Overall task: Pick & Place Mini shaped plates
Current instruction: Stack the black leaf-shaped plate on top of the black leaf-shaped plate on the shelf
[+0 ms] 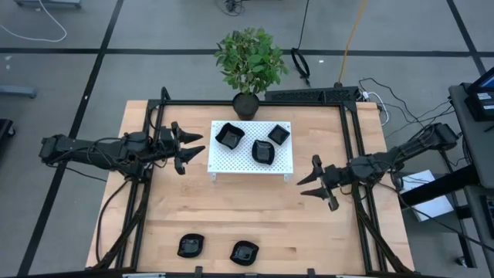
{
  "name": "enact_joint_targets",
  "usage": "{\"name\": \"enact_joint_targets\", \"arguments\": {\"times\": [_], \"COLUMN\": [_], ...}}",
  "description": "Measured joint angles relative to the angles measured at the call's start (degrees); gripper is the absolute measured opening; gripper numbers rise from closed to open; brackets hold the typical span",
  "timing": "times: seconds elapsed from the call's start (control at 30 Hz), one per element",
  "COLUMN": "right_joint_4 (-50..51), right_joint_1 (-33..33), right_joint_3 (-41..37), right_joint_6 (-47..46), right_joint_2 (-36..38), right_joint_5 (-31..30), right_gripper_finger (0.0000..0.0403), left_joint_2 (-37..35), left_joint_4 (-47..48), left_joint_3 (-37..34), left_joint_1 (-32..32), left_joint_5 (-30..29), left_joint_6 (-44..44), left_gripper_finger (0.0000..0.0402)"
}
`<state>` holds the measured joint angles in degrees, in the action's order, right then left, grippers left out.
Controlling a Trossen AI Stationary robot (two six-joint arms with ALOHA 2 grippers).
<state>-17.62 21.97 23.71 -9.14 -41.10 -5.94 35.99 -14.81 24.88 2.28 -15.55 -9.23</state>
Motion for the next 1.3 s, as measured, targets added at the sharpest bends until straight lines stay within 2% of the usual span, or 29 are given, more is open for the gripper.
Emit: {"name": "enact_joint_targets", "arguments": {"times": [0.27, 0.5, 0.6, 0.67, 0.77, 0.83, 0.93, 1.03, 1.1, 1.2, 1.3], "right_joint_4": [-7.5, -7.9, -7.9, -7.9, -7.9, -7.9, -7.9, -7.9, -8.1, -9.6, -10.1], "right_joint_1": [0.4, 1.9, 2.1, 2.1, 2.1, 2.1, 2.1, 2.1, 2.1, 2.2, 3.1], "right_joint_3": [-7.1, -8.7, -9.6, -10.3, -11.5, -12.4, -13.3, -13.5, -13.6, -13.6, -13.6], "right_joint_6": [5.8, 14.3, 14.8, 14.5, 13.3, 12.6, 11.8, 11.5, 11.4, 10.4, 9.4], "right_joint_2": [2.9, 2.9, 2.9, 2.9, 2.9, 2.9, 2.9, 2.9, 2.9, 2.9, 2.7], "right_joint_5": [-0.1, 0.0, 0.0, 0.0, 0.2, 0.2, 0.2, 0.7, 2.1, 4.9, 7.8], "right_gripper_finger": [0.0137, 0.0137, 0.0137, 0.0137, 0.0137, 0.0137, 0.0137, 0.0137, 0.0137, 0.0137, 0.0137], "left_joint_2": [0.0, 0.0, 0.0, 0.4, 2.6, 6.0, 14.7, 25.6, 32.1, 41.0, 47.9], "left_joint_4": [0.0, -0.1, -0.1, -0.4, -0.4, 1.1, 6.9, 18.2, 26.9, 36.5, 39.1], "left_joint_3": [0.0, 0.0, 0.0, 0.0, 0.2, 1.4, 5.3, 11.7, 16.7, 21.9, 24.4], "left_joint_1": [0.0, 0.0, 0.0, 0.0, 2.3, 6.9, 16.7, 25.3, 29.5, 34.2, 37.9], "left_joint_5": [0.0, 0.1, 0.2, 4.0, 14.7, 14.0, 6.4, 2.2, 1.1, 2.5, 11.4], "left_joint_6": [-1.5, -5.1, -8.1, -12.5, -15.5, -19.0, -23.9, -30.3, -37.6, -52.4, -64.6], "left_gripper_finger": [0.0212, 0.0212, 0.0212, 0.0212, 0.0212, 0.0211, 0.0211, 0.0211, 0.0211, 0.0211, 0.0211]}}
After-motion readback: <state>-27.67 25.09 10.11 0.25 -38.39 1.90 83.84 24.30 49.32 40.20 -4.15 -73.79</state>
